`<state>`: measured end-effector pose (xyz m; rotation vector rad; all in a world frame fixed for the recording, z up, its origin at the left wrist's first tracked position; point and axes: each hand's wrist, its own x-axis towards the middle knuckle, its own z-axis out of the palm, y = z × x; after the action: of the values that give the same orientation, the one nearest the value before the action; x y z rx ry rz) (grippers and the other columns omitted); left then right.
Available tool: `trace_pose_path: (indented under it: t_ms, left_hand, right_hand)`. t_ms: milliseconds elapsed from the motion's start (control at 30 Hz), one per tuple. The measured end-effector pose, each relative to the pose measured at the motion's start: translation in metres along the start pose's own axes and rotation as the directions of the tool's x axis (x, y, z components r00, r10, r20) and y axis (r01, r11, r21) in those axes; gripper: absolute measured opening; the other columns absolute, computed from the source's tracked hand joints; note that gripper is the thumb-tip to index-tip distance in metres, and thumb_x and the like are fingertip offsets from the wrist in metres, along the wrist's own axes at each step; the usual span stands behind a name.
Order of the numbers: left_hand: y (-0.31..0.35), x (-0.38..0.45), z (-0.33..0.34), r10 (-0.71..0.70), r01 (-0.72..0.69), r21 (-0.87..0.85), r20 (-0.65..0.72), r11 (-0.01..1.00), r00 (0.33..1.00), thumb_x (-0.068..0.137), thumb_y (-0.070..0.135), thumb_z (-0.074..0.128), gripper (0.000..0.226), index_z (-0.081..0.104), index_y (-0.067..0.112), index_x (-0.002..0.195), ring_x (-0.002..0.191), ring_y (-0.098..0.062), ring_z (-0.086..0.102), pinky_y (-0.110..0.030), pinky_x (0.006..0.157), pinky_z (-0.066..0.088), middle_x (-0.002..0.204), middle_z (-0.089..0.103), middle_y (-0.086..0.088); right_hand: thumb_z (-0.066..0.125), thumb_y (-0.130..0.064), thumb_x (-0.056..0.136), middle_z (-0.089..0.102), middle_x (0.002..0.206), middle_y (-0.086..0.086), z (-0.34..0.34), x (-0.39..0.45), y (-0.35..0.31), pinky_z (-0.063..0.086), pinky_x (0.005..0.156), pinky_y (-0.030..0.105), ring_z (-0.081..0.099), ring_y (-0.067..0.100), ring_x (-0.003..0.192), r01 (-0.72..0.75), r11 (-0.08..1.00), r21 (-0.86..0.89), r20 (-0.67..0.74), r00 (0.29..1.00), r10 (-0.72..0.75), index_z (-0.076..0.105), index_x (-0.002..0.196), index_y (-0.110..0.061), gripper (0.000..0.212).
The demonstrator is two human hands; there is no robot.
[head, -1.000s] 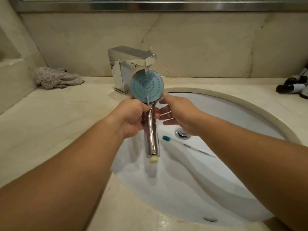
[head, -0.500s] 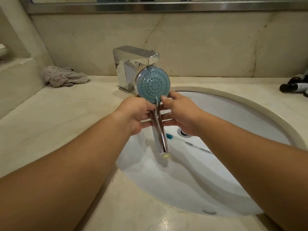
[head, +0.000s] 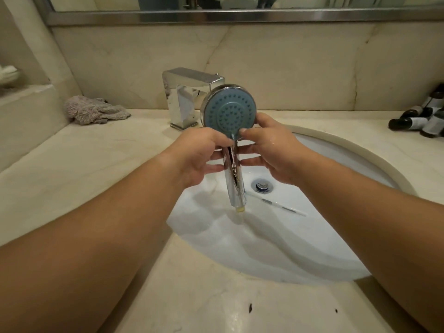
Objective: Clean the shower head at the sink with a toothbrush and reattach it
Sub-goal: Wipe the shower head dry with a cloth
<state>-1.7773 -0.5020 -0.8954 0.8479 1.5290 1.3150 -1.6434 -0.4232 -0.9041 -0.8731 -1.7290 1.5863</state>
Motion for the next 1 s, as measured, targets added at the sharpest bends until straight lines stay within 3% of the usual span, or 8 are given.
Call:
trace_pose_path:
  t_ms: [133, 300, 533, 633, 767, 900, 1000]
  left_hand:
    - [-0.003, -0.006, 0.002, 0.044, -0.044, 0.011, 0.046, 0.999, 0.998, 0.093, -0.001, 0.062, 0.031, 0.066, 0.017, 0.119, 0.111, -0.026, 0.071, -0.054, 0.098, 0.055, 0.116, 0.076, -0.005]
    - [0.023, -0.006, -0.004, 0.158, -0.164, 0.054, 0.087, 0.985, 0.983, 0.090, 0.000, 0.065, 0.042, 0.063, 0.015, 0.129, 0.108, -0.024, 0.074, -0.053, 0.094, 0.054, 0.114, 0.078, -0.002]
    - [0.005, -0.015, 0.002, 0.106, -0.114, 0.104, 0.080, 0.988, 0.991, 0.087, -0.004, 0.064, 0.040, 0.064, 0.020, 0.119, 0.107, -0.027, 0.073, -0.057, 0.099, 0.053, 0.114, 0.077, -0.005]
    - [0.019, -0.017, 0.004, 0.166, -0.176, 0.126, 0.088, 0.976, 0.982, 0.089, -0.001, 0.064, 0.033, 0.064, 0.016, 0.116, 0.107, -0.025, 0.073, -0.051, 0.096, 0.055, 0.114, 0.076, -0.005]
    - [0.042, -0.018, 0.007, 0.266, -0.271, 0.135, 0.055, 0.953, 0.962, 0.086, 0.001, 0.067, 0.039, 0.063, 0.015, 0.122, 0.104, -0.024, 0.074, -0.048, 0.093, 0.058, 0.110, 0.077, -0.003]
    - [0.017, -0.019, 0.009, 0.167, -0.176, 0.153, 0.071, 0.972, 0.983, 0.086, -0.004, 0.065, 0.039, 0.064, 0.013, 0.121, 0.103, -0.025, 0.074, -0.054, 0.099, 0.055, 0.110, 0.078, -0.006]
    - [0.022, -0.016, 0.008, 0.209, -0.216, 0.110, 0.076, 0.970, 0.975, 0.087, -0.001, 0.065, 0.040, 0.062, 0.012, 0.125, 0.102, -0.022, 0.075, -0.050, 0.098, 0.056, 0.111, 0.077, -0.004]
  right_hand:
    - [0.051, -0.014, 0.097, 0.070, 0.110, 0.001, -0.003, -0.007, 0.000, 0.057, 0.080, 0.045, 0.071, 0.023, 0.093, 0.001, 1.000, 0.002, -0.015, 1.000, -0.001, 0.050, 0.130, -0.024, 0.034]
    - [0.055, -0.010, 0.093, 0.070, 0.108, 0.003, -0.009, -0.008, -0.021, 0.058, 0.068, 0.035, 0.072, 0.022, 0.090, 0.103, 0.995, 0.020, -0.014, 0.995, -0.102, 0.049, 0.128, -0.023, 0.038]
    - [0.055, -0.013, 0.091, 0.066, 0.111, 0.005, 0.000, -0.017, 0.002, 0.059, 0.079, 0.046, 0.070, 0.023, 0.094, 0.069, 0.996, -0.060, -0.072, 0.995, -0.074, 0.047, 0.121, -0.022, 0.032]
    - [0.054, -0.012, 0.090, 0.064, 0.113, 0.008, -0.002, -0.015, -0.009, 0.060, 0.077, 0.045, 0.069, 0.027, 0.096, 0.127, 0.991, -0.030, -0.097, 0.987, -0.130, 0.048, 0.121, -0.019, 0.033]
    - [0.054, -0.015, 0.086, 0.064, 0.113, 0.009, -0.008, -0.011, -0.028, 0.061, 0.073, 0.045, 0.068, 0.029, 0.096, 0.244, 0.970, 0.002, -0.151, 0.959, -0.241, 0.050, 0.119, -0.022, 0.034]
    - [0.058, -0.024, 0.071, 0.066, 0.109, 0.007, 0.000, -0.016, -0.004, 0.059, 0.074, 0.051, 0.067, 0.028, 0.096, 0.118, 0.988, -0.100, -0.153, 0.979, -0.132, 0.052, 0.112, -0.027, 0.042]
    - [0.056, -0.021, 0.076, 0.063, 0.111, 0.008, -0.002, -0.014, -0.012, 0.060, 0.073, 0.050, 0.066, 0.029, 0.098, 0.178, 0.979, -0.097, -0.169, 0.967, -0.192, 0.051, 0.109, -0.026, 0.034]
